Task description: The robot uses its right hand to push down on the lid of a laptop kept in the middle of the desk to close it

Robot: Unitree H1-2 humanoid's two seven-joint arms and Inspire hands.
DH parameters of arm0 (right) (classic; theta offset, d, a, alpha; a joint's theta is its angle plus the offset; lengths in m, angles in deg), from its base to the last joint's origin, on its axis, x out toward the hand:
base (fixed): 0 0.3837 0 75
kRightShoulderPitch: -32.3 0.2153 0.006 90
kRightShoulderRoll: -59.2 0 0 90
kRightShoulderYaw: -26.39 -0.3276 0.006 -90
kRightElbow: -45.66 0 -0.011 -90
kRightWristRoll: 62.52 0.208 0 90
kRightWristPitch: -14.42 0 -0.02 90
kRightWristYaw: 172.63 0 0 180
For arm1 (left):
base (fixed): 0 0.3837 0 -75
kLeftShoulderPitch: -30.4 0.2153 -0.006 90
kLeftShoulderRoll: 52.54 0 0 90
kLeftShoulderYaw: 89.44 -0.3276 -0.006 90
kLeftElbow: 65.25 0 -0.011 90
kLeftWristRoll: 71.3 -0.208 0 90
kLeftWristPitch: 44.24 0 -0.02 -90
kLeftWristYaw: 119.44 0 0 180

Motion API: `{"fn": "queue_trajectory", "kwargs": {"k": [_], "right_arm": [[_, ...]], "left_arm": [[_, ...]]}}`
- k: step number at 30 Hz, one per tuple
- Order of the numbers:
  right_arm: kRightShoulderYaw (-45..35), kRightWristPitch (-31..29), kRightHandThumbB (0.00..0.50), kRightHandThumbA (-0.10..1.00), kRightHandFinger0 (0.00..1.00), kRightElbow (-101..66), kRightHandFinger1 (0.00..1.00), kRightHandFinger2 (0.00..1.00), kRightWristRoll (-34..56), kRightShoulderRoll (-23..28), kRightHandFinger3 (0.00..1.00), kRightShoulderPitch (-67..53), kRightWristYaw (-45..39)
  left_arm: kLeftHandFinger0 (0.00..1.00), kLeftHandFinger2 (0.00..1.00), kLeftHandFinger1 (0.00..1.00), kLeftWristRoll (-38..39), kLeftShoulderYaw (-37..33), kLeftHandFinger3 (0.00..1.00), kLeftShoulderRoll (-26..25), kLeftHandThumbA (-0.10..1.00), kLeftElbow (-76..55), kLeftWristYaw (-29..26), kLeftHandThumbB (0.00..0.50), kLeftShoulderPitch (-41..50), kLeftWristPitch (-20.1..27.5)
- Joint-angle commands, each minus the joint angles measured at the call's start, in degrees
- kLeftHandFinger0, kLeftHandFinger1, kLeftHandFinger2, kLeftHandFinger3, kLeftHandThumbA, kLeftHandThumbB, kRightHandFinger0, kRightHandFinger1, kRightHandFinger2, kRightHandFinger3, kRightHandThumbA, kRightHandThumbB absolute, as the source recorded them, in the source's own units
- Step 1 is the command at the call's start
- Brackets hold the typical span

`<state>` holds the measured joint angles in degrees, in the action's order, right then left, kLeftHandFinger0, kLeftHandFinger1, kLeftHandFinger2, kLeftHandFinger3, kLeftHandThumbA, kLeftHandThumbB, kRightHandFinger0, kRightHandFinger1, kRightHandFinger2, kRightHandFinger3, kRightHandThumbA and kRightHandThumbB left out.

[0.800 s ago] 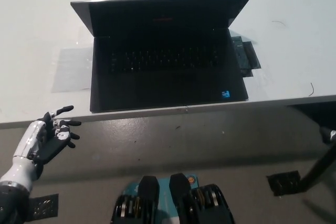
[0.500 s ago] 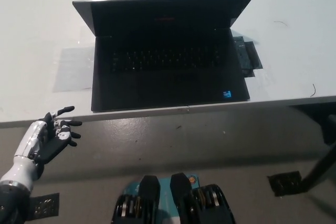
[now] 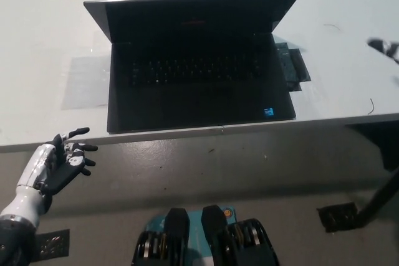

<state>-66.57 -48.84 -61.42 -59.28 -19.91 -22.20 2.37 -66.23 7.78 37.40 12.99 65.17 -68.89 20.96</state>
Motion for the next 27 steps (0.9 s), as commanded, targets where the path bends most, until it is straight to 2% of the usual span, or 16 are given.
{"fn": "queue_trajectory", "kwargs": {"k": [1, 2, 4, 5, 6, 8, 9, 12, 15, 16, 20, 21, 22, 24, 27], "right_arm": [[2.1, 0.0, 0.301, 1.00, 1.00, 3.5, 1.00, 1.00, -2.2, 1.6, 1.00, 8.4, -2.5], [3.1, -0.1, 0.292, 1.00, 1.00, 4.8, 1.00, 1.00, -2.4, 1.0, 1.00, 11.1, -2.8], [5.1, -2.8, 0.314, 1.00, 1.00, 7.8, 1.00, 1.00, -3.2, 0.1, 1.00, 14.0, -3.2], [6.0, -3.6, 0.340, 1.00, 1.00, 9.0, 1.00, 1.00, -3.2, -0.7, 1.00, 15.4, -3.5], [7.1, -5.2, 0.334, 1.00, 1.00, 10.5, 1.00, 1.00, -3.3, -1.5, 1.00, 16.7, -3.9], [8.5, -4.2, 0.365, 1.00, 1.00, 11.4, 1.00, 1.00, -3.6, -2.8, 1.00, 18.4, -4.0], [10.1, -7.0, 0.293, 1.00, 1.00, 13.1, 0.98, 0.97, -3.8, -4.6, 1.00, 20.0, -4.6], [11.2, -8.8, 0.357, 1.00, 1.00, 16.3, 0.96, 0.94, -3.6, -6.9, 1.00, 21.8, -4.9], [13.2, -12.8, 0.361, 1.00, 1.00, 20.6, 0.99, 0.93, -5.2, -8.9, 1.00, 23.7, -5.3], [13.0, -12.8, 0.391, 1.00, 1.00, 21.1, 0.99, 0.92, -5.0, -9.1, 1.00, 23.8, -5.3], [14.4, -14.6, 0.440, 1.00, 1.00, 26.4, 0.97, 0.92, -6.0, -11.8, 1.00, 26.3, -5.5], [14.6, -15.2, 0.459, 1.00, 1.00, 27.8, 0.99, 0.91, -6.5, -12.5, 1.00, 26.5, -5.3], [14.8, -14.9, 0.500, 1.00, 1.00, 28.2, 1.00, 0.93, -6.7, -13.1, 1.00, 26.5, -5.1], [14.9, -14.8, 0.477, 1.00, 1.00, 28.5, 1.00, 0.97, -6.2, -14.4, 1.00, 25.8, -5.5], [15.9, -15.5, 0.422, 1.00, 1.00, 29.3, 1.00, 0.91, -7.7, -15.8, 1.00, 24.9, -5.1]], "left_arm": [[0.43, 0.56, 0.45, -0.1, 0.4, 0.75, -1.1, 0.15, -1.1, 0.3, 0.000, -0.8, -0.3], [0.43, 0.55, 0.44, 0.0, 0.3, 0.75, -1.3, 0.14, -1.0, 0.4, 0.000, -1.2, -0.7], [0.41, 0.55, 0.44, 0.0, 0.3, 0.76, -1.2, 0.14, -1.1, 0.4, 0.000, -1.3, -0.9], [0.41, 0.55, 0.44, 0.1, 0.4, 0.76, -1.2, 0.13, -1.1, 0.4, 0.000, -1.3, -1.0], [0.42, 0.57, 0.45, 0.2, 0.4, 0.77, -1.2, 0.12, -1.2, 0.4, 0.000, -1.2, -1.1], [0.43, 0.58, 0.46, 0.0, 0.4, 0.77, -1.2, 0.11, -1.4, 0.3, 0.000, -1.2, -1.0], [0.46, 0.60, 0.48, -0.4, 0.0, 0.78, -1.3, 0.10, -1.6, 0.5, 0.000, -0.9, -0.8], [0.45, 0.60, 0.48, -0.3, -0.1, 0.76, -1.5, 0.12, -1.5, 0.7, 0.000, -1.1, -0.8], [0.43, 0.59, 0.47, 0.0, 0.0, 0.77, -1.5, 0.12, -1.3, 0.7, 0.000, -1.8, -1.4], [0.43, 0.59, 0.48, 0.0, -0.1, 0.77, -1.7, 0.11, -1.2, 0.9, 0.000, -2.1, -1.5], [0.42, 0.59, 0.47, -0.2, -0.4, 0.78, -1.9, 0.07, -1.5, 1.0, 0.000, -2.9, -2.1], [0.41, 0.57, 0.46, -0.2, -0.3, 0.77, -1.8, 0.07, -1.5, 0.9, 0.000, -3.0, -2.1], [0.41, 0.56, 0.45, -0.2, -0.4, 0.76, -1.9, 0.09, -1.4, 1.1, 0.000, -3.1, -2.1], [0.41, 0.56, 0.45, -0.5, -0.7, 0.75, -2.2, 0.13, -1.2, 1.5, 0.000, -3.2, -1.7], [0.39, 0.55, 0.44, -0.4, -0.7, 0.74, -2.0, 0.14, -0.8, 1.5, 0.000, -3.4, -1.8]]}}
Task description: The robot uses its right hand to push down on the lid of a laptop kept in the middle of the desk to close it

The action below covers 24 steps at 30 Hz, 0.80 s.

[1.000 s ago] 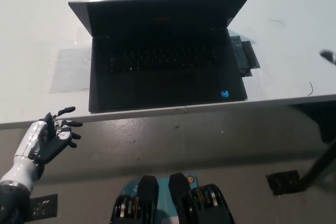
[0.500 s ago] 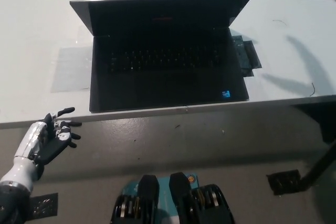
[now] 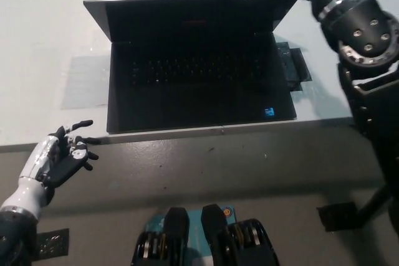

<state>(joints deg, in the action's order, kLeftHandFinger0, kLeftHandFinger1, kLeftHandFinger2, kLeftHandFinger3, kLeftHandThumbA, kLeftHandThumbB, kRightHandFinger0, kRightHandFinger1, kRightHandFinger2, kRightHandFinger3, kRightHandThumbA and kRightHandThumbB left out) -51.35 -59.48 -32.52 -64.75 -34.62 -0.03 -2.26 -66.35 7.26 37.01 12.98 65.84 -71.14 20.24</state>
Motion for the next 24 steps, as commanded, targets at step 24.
{"fn": "queue_trajectory", "kwargs": {"k": [24], "right_arm": [[5.1, -14.6, 0.430, 1.00, 1.00, 20.6, 1.00, 1.00, -6.9, -0.8, 1.00, 2.6, -4.1]], "left_arm": [[0.41, 0.56, 0.44, -0.2, -0.5, 0.76, -2.4, 0.16, -1.5, 1.9, 0.000, -1.9, -1.2]]}}
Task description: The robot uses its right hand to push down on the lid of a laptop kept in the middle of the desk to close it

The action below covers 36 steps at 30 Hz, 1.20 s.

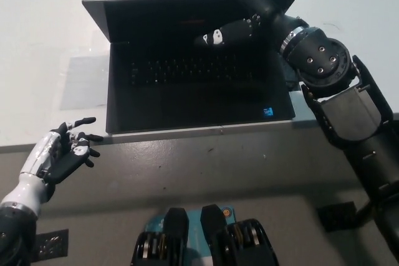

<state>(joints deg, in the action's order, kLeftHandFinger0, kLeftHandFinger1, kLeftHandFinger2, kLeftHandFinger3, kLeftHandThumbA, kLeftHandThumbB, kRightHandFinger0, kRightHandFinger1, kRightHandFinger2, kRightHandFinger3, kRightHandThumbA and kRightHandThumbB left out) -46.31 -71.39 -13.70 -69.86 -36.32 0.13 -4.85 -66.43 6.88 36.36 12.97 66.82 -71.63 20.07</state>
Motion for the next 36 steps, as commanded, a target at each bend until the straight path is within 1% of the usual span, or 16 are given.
{"fn": "queue_trajectory", "kwargs": {"k": [1, 3, 5, 10, 11, 14, 15, 17, 18, 23, 24, 26, 29, 31, 35, 36], "right_arm": [[-0.1, -3.0, 0.412, 1.00, 1.00, 2.1, 1.00, 1.00, -2.0, 1.0, 1.00, 2.5, -1.1], [-0.4, -3.5, 0.407, 1.00, 1.00, 2.5, 1.00, 1.00, -1.9, 1.0, 1.00, 2.4, -1.2], [0.3, -3.0, 0.442, 1.00, 1.00, 2.2, 1.00, 0.98, -3.0, 1.3, 1.00, 1.8, -1.3], [0.6, -2.0, 0.397, 1.00, 1.00, 0.6, 1.00, 0.95, -4.2, 1.8, 1.00, 0.5, -1.7], [0.9, 0.2, 0.408, 1.00, 1.00, -0.4, 1.00, 0.95, -4.9, 2.0, 1.00, 0.0, -1.9], [1.1, 3.4, 0.392, 1.00, 1.00, -1.4, 1.00, 0.94, -5.8, 2.2, 1.00, -0.5, -2.1], [2.5, 9.4, 0.389, 1.00, 1.00, -3.2, 1.00, 0.94, -6.8, 3.1, 1.00, -0.5, -4.9], [2.7, 10.5, 0.390, 1.00, 1.00, -4.0, 0.99, 0.93, -7.0, 3.5, 1.00, -0.8, -5.4], [2.9, 13.7, 0.402, 1.00, 1.00, -6.4, 0.95, 0.90, -7.2, 4.1, 1.00, -1.7, -6.1], [3.2, 16.8, 0.422, 1.00, 0.99, -12.5, 0.89, 0.88, -7.5, 5.7, 1.00, -4.2, -7.2], [2.8, 17.1, 0.436, 1.00, 0.94, -14.5, 0.87, 0.88, -6.9, 6.1, 1.00, -5.1, -7.5], [2.2, 19.3, 0.440, 1.00, 0.92, -18.7, 0.86, 0.89, -6.3, 6.8, 1.00, -7.0, -8.0], [1.6, 21.6, 0.418, 1.00, 0.97, -22.8, 0.88, 0.88, -6.0, 7.5, 1.00, -9.2, -8.3], [1.1, 21.8, 0.359, 1.00, 1.00, -24.8, 0.89, 0.89, -5.7, 7.9, 1.00, -11.0, -8.1], [-2.4, 22.7, 0.345, 1.00, 1.00, -28.0, 0.90, 0.89, -3.9, 6.8, 1.00, -15.3, -7.1], [-3.8, 22.7, 0.330, 1.00, 1.00, -28.7, 0.90, 0.89, -3.0, 6.2, 1.00, -16.7, -6.9]], "left_arm": [[0.41, 0.56, 0.45, 0.1, 0.0, 0.76, -1.7, 0.15, -1.5, 0.9, 0.000, -1.5, -1.1], [0.42, 0.57, 0.46, 0.0, 0.0, 0.77, -1.8, 0.14, -1.7, 0.9, 0.000, -1.5, -1.2], [0.40, 0.56, 0.44, 0.0, -0.1, 0.76, -1.8, 0.12, -1.1, 1.1, 0.000, -1.6, -0.3], [0.38, 0.55, 0.42, -0.1, -0.2, 0.74, -1.6, 0.11, -0.9, 1.1, 0.000, -2.0, -0.4], [0.39, 0.55, 0.42, -0.1, -0.3, 0.74, -1.6, 0.11, -1.0, 1.1, 0.000, -2.1, -0.6], [0.39, 0.56, 0.43, -0.1, -0.3, 0.75, -1.7, 0.12, -1.1, 1.2, 0.000, -2.4, -0.7], [0.39, 0.57, 0.43, 0.2, -0.1, 0.77, -1.6, 0.09, -1.2, 0.9, 0.000, -2.7, -1.2], [0.39, 0.57, 0.43, 0.2, -0.2, 0.77, -1.8, 0.08, -1.1, 0.9, 0.000, -3.0, -1.2], [0.40, 0.58, 0.44, 0.2, -0.2, 0.77, -1.8, 0.08, -1.2, 0.9, 0.000, -3.1, -1.2], [0.40, 0.56, 0.43, -0.3, -0.5, 0.77, -2.2, 0.12, -0.9, 0.9, 0.000, -3.4, -1.2], [0.41, 0.56, 0.43, -0.4, -0.5, 0.76, -2.3, 0.14, -1.0, 1.0, 0.000, -3.4, -1.2], [0.42, 0.56, 0.44, -0.4, -0.4, 0.76, -2.2, 0.15, -0.8, 0.8, 0.000, -3.4, -1.2], [0.41, 0.55, 0.43, -0.7, -0.5, 0.76, -2.4, 0.14, -0.3, 0.8, 0.000, -3.7, -1.2], [0.40, 0.55, 0.42, -0.6, -0.5, 0.77, -2.4, 0.16, -0.3, 1.0, 0.000, -3.7, -1.2], [0.38, 0.55, 0.41, -0.2, -0.1, 0.76, -2.4, 0.16, -0.3, 1.0, 0.000, -3.8, -1.1], [0.38, 0.54, 0.41, -0.2, -0.1, 0.75, -2.4, 0.16, -0.2, 1.0, 0.000, -3.8, -1.0]]}}
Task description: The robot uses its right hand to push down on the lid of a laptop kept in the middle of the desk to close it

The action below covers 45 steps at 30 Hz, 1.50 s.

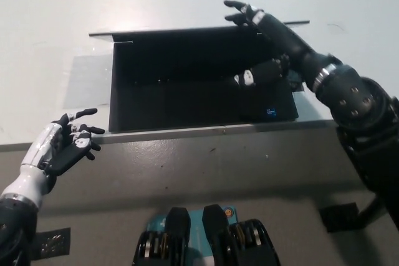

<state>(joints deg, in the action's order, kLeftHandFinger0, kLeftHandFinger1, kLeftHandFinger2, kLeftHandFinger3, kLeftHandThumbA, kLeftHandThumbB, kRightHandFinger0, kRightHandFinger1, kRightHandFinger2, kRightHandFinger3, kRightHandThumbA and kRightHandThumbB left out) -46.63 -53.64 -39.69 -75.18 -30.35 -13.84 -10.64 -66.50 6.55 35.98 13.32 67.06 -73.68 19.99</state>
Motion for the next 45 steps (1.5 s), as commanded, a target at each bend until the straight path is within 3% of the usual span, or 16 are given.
{"fn": "queue_trajectory", "kwargs": {"k": [1, 5, 7, 8, 16, 19, 21, 25, 27, 29, 33, 36, 38, 45], "right_arm": [[-4.9, 5.0, 0.328, 1.00, 1.00, -3.5, 0.90, 0.88, 3.3, -0.4, 1.00, -4.1, -0.9], [-7.3, 5.0, 0.314, 1.00, 1.00, -5.9, 0.92, 0.90, 4.1, -1.4, 1.00, -8.2, 0.2], [-7.8, 4.9, 0.327, 1.00, 1.00, -6.2, 0.93, 0.92, 4.2, -1.8, 1.00, -9.3, 0.3], [-8.6, 4.8, 0.370, 1.00, 1.00, -6.0, 0.95, 0.92, 4.6, -2.2, 1.00, -10.5, 0.8], [-14.5, 5.0, 0.359, 1.00, 1.00, -5.9, 0.96, 0.91, 5.2, -5.9, 1.00, -13.3, 3.5], [-16.5, 5.0, 0.338, 1.00, 1.00, -5.1, 0.96, 0.91, 5.1, -8.7, 1.00, -15.4, 4.9], [-17.2, 5.0, 0.299, 1.00, 1.00, -4.7, 0.94, 0.89, 4.7, -9.9, 1.00, -16.4, 5.4], [-18.0, 5.0, 0.310, 1.00, 1.00, -3.5, 0.93, 0.89, 5.0, -11.0, 1.00, -17.6, 5.9], [-18.5, 5.0, 0.286, 1.00, 1.00, -3.6, 0.97, 0.92, 5.3, -11.6, 1.00, -18.3, 5.8], [-19.6, 5.0, 0.314, 1.00, 1.00, -3.1, 0.98, 0.94, 6.5, -12.4, 1.00, -18.6, 5.8], [-21.1, 5.0, 0.274, 1.00, 1.00, -3.1, 0.97, 0.94, 8.1, -14.0, 1.00, -18.8, 6.5], [-21.6, 5.0, 0.280, 1.00, 1.00, -2.6, 0.99, 0.97, 10.0, -15.4, 1.00, -20.4, 6.0], [-22.0, 5.0, 0.319, 1.00, 1.00, -2.1, 1.00, 0.98, 10.0, -16.5, 1.00, -21.4, 6.8], [-21.7, 5.0, 0.324, 1.00, 1.00, -2.0, 1.00, 1.00, 10.8, -16.3, 1.00, -23.2, 6.5]], "left_arm": [[0.38, 0.54, 0.41, -0.2, 0.2, 0.75, -2.1, 0.16, -0.5, 0.8, 0.000, -1.9, -0.8], [0.38, 0.54, 0.41, 0.0, 0.3, 0.77, -2.2, 0.16, -0.4, 0.9, 0.000, -2.3, -0.7], [0.38, 0.54, 0.41, 0.0, 0.3, 0.77, -2.3, 0.16, -0.4, 0.9, 0.000, -2.4, -0.7], [0.40, 0.54, 0.43, -0.4, 0.2, 0.75, -2.3, 0.18, -0.3, 0.7, 0.002, -2.4, -0.6], [0.40, 0.54, 0.43, -0.2, 0.3, 0.76, -2.4, 0.16, -0.4, 0.6, 0.000, -3.3, -1.1], [0.40, 0.54, 0.43, -0.4, 0.3, 0.76, -2.5, 0.15, -0.5, 0.2, 0.000, -3.7, -1.2], [0.39, 0.54, 0.43, -0.8, 0.0, 0.76, -2.7, 0.16, -0.3, 0.3, 0.000, -4.0, -1.2], [0.40, 0.56, 0.44, -0.8, 0.0, 0.77, -2.8, 0.17, -0.3, 0.5, 0.000, -4.0, -1.2], [0.39, 0.55, 0.43, -0.5, 0.2, 0.77, -2.7, 0.17, -0.4, 0.5, 0.000, -4.0, -1.2], [0.39, 0.55, 0.42, -0.7, 0.0, 0.77, -2.7, 0.17, -0.3, 0.4, 0.000, -4.1, -1.2], [0.40, 0.57, 0.44, -1.1, -0.3, 0.77, -2.6, 0.17, 0.1, 0.4, 0.000, -5.2, -1.2], [0.40, 0.56, 0.44, -1.5, -0.5, 0.77, -2.7, 0.18, 0.2, 0.5, 0.000, -5.5, -1.0], [0.40, 0.56, 0.44, -1.5, -0.5, 0.76, -2.7, 0.18, 0.3, 0.5, 0.000, -5.5, -0.9], [0.43, 0.57, 0.47, -1.2, -0.3, 0.77, -2.7, 0.16, 0.0, 0.5, 0.000, -5.5, -1.2]]}}
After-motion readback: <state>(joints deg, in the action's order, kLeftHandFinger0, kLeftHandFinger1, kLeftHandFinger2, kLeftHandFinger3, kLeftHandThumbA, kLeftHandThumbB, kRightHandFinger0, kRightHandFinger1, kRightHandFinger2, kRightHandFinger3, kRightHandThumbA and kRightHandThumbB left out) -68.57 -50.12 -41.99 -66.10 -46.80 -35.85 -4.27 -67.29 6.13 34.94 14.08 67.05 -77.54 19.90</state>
